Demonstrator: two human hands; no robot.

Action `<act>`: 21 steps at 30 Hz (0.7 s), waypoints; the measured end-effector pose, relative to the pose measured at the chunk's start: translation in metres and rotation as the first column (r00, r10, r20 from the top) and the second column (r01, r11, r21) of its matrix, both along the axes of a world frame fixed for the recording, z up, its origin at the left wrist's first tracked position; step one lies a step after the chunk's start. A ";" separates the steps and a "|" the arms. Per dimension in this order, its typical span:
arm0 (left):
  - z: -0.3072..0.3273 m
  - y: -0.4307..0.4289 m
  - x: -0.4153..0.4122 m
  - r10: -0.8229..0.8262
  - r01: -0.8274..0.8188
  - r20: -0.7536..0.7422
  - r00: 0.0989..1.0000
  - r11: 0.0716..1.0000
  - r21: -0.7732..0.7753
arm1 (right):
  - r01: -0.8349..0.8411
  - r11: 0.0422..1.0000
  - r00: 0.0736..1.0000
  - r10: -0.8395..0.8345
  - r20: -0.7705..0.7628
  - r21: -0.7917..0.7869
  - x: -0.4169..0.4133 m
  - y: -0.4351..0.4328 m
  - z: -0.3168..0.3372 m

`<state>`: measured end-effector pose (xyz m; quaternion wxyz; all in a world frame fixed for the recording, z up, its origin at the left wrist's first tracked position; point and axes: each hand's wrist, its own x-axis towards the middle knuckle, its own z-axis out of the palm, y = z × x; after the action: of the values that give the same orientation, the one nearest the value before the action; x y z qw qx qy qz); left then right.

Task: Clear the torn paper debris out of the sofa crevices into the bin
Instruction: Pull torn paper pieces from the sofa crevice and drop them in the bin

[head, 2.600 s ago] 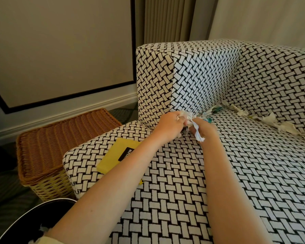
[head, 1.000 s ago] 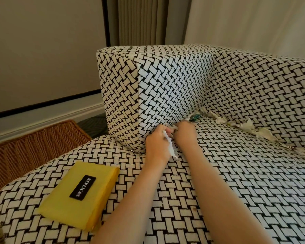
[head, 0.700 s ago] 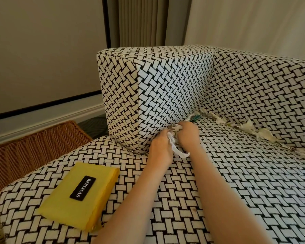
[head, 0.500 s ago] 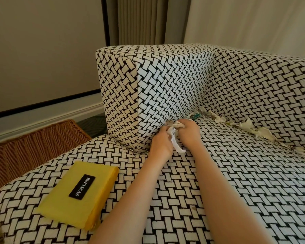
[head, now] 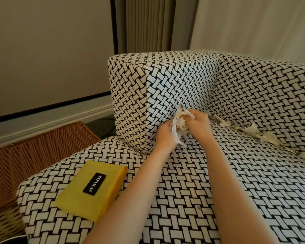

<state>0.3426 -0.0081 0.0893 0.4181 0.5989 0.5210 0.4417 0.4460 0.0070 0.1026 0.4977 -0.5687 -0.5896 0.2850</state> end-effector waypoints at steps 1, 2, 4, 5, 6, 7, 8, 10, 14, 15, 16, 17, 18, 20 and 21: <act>0.005 0.000 -0.001 -0.006 0.007 0.030 1.000 1.000 -0.016 | -0.008 1.000 1.000 0.008 -0.010 -0.012 -0.001 -0.001 0.001; 0.010 -0.001 -0.001 -0.007 0.013 0.086 0.996 0.997 -0.074 | -0.022 0.999 0.999 0.021 -0.036 -0.028 -0.002 -0.001 0.003; 0.019 -0.002 -0.003 0.045 0.025 0.277 0.960 0.969 -0.245 | -0.024 0.998 0.995 0.019 -0.098 -0.052 -0.004 -0.005 0.011; 0.022 -0.001 -0.004 0.079 0.028 0.340 0.937 0.954 -0.300 | -0.023 0.998 0.992 0.016 -0.123 -0.058 -0.004 -0.006 0.015; 0.024 0.001 -0.004 0.091 0.036 0.360 0.928 0.943 -0.331 | -0.027 0.998 0.991 0.020 -0.131 -0.056 -0.005 -0.007 0.018; 0.028 0.001 -0.005 0.088 0.049 0.369 0.925 0.937 -0.346 | -0.034 0.998 0.991 0.026 -0.131 -0.054 -0.007 -0.010 0.023; 0.032 0.000 -0.006 0.062 0.054 0.333 0.941 0.943 -0.330 | -0.046 0.997 0.991 0.038 -0.125 -0.062 -0.009 -0.013 0.027; 0.038 -0.002 -0.009 0.025 0.065 0.281 0.959 0.950 -0.304 | -0.074 0.993 0.986 0.060 -0.158 -0.090 -0.011 -0.015 0.031; 0.047 -0.006 -0.009 -0.021 0.113 0.282 0.959 0.942 -0.316 | -0.068 0.993 0.970 0.042 -0.240 -0.101 -0.014 -0.021 0.036; 0.048 -0.006 -0.008 -0.033 0.127 0.292 0.956 0.942 -0.310 | -0.053 0.992 0.972 0.024 -0.235 -0.117 -0.016 -0.022 0.036; 0.051 -0.009 -0.007 -0.040 0.132 0.293 0.955 0.944 -0.302 | -0.041 0.988 0.975 0.007 -0.220 -0.148 -0.017 -0.022 0.035; 0.053 -0.011 -0.007 -0.041 0.133 0.297 0.954 0.946 -0.296 | -0.043 0.984 0.979 0.007 -0.204 -0.174 -0.019 -0.023 0.035; 0.056 -0.013 -0.006 -0.040 0.127 0.291 0.956 0.950 -0.287 | -0.052 0.978 0.984 0.015 -0.180 -0.201 -0.020 -0.022 0.034; 0.055 -0.011 -0.007 -0.058 0.138 0.295 0.954 0.956 -0.260 | -0.062 0.969 0.991 0.030 -0.134 -0.240 -0.022 -0.023 0.035; 0.056 -0.012 -0.007 -0.074 0.155 0.302 0.950 0.955 -0.252 | -0.066 0.966 0.992 0.037 -0.117 -0.249 -0.024 -0.023 0.036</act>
<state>0.3353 -0.0197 0.1457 0.5933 0.4939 0.4739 0.4235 0.4223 -0.0157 0.1389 0.4459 -0.5951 -0.5344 0.4018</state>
